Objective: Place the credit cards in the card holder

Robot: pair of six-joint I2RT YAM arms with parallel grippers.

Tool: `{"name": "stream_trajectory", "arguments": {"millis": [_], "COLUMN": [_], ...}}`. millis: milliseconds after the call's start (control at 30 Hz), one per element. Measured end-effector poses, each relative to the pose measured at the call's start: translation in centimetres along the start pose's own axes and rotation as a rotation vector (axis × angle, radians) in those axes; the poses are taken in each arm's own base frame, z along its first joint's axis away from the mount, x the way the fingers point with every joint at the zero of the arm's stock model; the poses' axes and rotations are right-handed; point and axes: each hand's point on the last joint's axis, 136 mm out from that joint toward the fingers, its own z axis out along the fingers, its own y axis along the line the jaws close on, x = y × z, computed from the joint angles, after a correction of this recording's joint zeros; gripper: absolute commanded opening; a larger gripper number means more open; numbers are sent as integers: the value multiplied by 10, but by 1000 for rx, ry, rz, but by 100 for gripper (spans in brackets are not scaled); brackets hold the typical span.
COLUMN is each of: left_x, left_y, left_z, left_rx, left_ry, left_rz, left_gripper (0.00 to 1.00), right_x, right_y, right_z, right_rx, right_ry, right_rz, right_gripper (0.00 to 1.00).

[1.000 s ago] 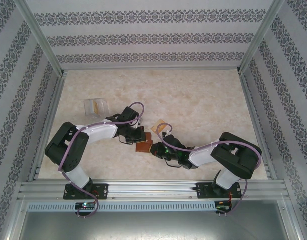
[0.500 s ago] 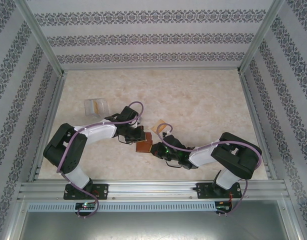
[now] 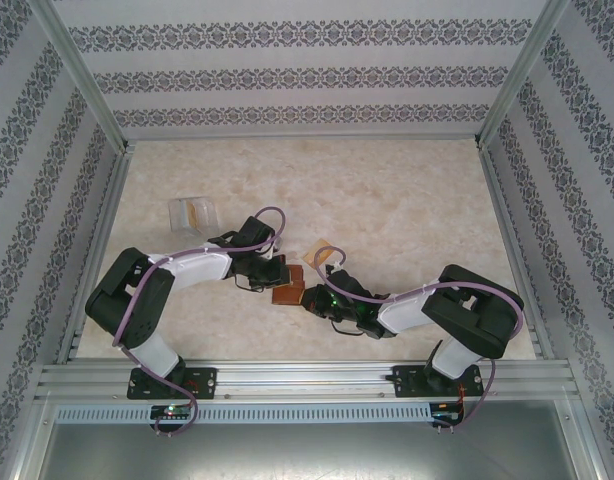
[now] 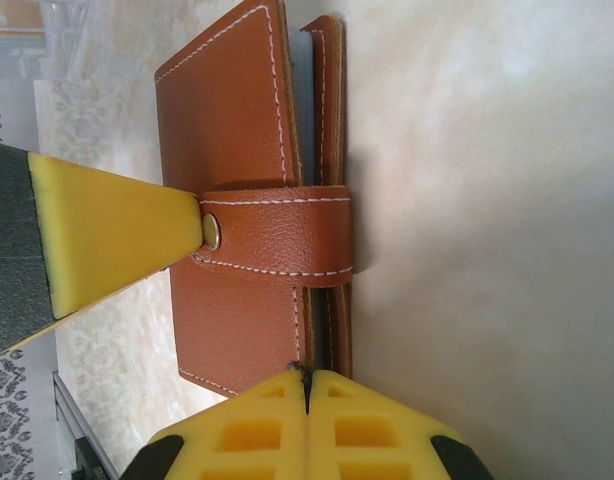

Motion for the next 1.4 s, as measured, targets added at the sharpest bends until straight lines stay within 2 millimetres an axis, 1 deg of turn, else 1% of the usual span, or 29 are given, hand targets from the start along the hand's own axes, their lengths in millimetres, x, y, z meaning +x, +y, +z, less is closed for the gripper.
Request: {"name": "stream_trajectory", "arguments": {"millis": [200,267,400,467,533,600,700,767,800,867,933,1000,1100,1200,1300,1400], "left_x": [0,0,-1,-1,-1,-1,-1,-1,-1,-1,-1,-1,-1,-1,-1,-1], "left_y": [0,1,1,0,0,0,0,0,0,0,0,0,0,0,0,0], "left_z": [1,2,5,5,5,5,5,5,5,5,5,5,6,6,6,6], "left_rx": [1,0,14,20,21,21,21,21,21,21,21,22,23,24,25,25], "left_ry": [0,2,11,14,14,14,14,13,13,13,13,13,11,11,10,10], "left_rz": [0,-1,-5,-5,-4,-4,-4,-4,-4,-6,-6,-6,-5,-5,-4,-4], "left_gripper": [0,0,0,0,0,0,0,0,0,0,0,0,0,0,0,0], "right_x": [0,0,-1,-3,-9,-17,-33,-43,-47,-51,-52,-49,-42,-37,-37,-40], "right_y": [0,0,0,3,13,28,56,66,68,67,61,53,40,31,29,32], "right_z": [0,0,-1,-7,-18,-29,-42,-46,-46,-45,-38,-28,-13,-2,5,10], "right_rx": [0,1,2,5,-5,-25,-57,-59,-52,-28,2,31,74,93,90,70], "right_ry": [0,1,-3,-15,-39,-70,-109,-133,-143,-144,-131,-98,-47,1,40,62], "right_rz": [0,0,-7,-22,-46,-76,-119,-143,-151,-164,-160,-150,-135,-113,-83,-64], "right_gripper": [0,10,12,13,16,20,21,20,19,16,12,8,6,3,2,2]}}
